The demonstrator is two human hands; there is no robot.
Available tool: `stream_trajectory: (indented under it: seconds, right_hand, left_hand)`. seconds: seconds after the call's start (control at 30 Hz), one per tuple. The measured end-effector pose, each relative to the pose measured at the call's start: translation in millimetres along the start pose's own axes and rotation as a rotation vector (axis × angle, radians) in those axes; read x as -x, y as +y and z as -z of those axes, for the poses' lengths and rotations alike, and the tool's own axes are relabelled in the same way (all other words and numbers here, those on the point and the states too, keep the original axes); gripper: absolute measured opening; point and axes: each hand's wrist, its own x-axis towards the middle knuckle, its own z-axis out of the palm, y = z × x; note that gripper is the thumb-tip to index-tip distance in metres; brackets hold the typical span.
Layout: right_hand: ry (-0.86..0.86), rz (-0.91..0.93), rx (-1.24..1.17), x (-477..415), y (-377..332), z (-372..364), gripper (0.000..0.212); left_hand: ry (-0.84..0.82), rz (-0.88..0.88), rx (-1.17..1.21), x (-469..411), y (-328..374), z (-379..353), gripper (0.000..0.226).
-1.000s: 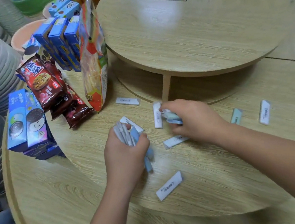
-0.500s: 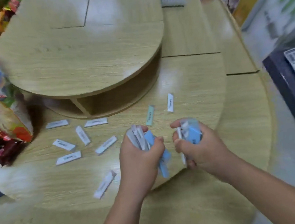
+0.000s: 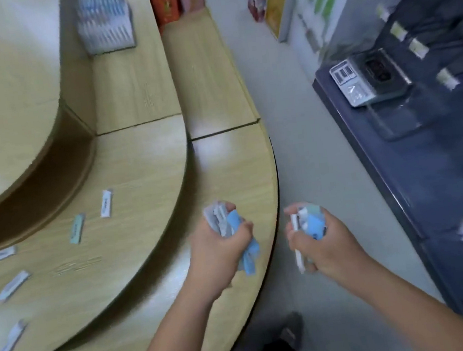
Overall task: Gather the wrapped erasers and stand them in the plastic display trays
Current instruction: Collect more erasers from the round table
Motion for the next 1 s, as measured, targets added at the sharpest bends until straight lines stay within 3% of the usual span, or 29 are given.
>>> stream_trajectory:
  seconds: [0.23, 0.57, 0.87, 1.0]
  right_hand:
    - [-0.004, -0.036, -0.059, -49, -22, 85, 0.029]
    - [-0.059, 0.000, -0.061, -220, -112, 160, 0.028]
    - [-0.224, 0.006, 0.014, -384, -195, 198, 0.028]
    - [-0.358, 0.029, 0.126, -470, -226, 208, 0.024]
  left_hand:
    - [-0.141, -0.006, -0.013, -52, 47, -93, 0.022]
    - [-0.111, -0.060, 0.000, -219, 129, -164, 0.012]
    - [0.100, 0.046, 0.040, -349, 179, -182, 0.019]
    - [0.277, 0.094, 0.128, -406, 192, -189, 0.016]
